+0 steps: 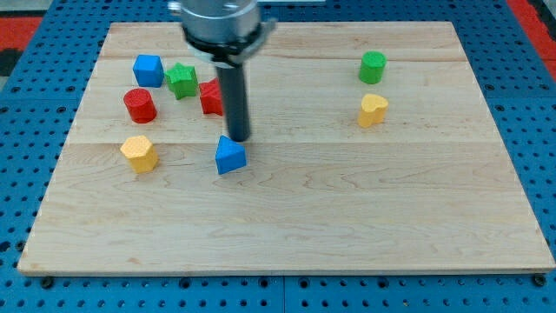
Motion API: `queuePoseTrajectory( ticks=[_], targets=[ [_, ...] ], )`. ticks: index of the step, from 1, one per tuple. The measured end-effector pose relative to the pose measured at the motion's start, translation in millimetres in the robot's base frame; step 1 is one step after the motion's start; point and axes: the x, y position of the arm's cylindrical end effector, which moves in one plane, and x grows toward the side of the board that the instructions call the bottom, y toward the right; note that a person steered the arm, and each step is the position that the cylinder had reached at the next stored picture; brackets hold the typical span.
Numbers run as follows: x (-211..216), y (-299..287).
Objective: Move the heart towards the red star
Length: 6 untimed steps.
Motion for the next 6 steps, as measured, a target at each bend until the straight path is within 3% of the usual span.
queuePoseTrajectory(
  ticks=[2, 3, 4, 5, 6],
  targets=[
    [14, 80],
    [16, 175],
    [-12, 245],
    [-53, 219],
    [-55, 191]
  ],
)
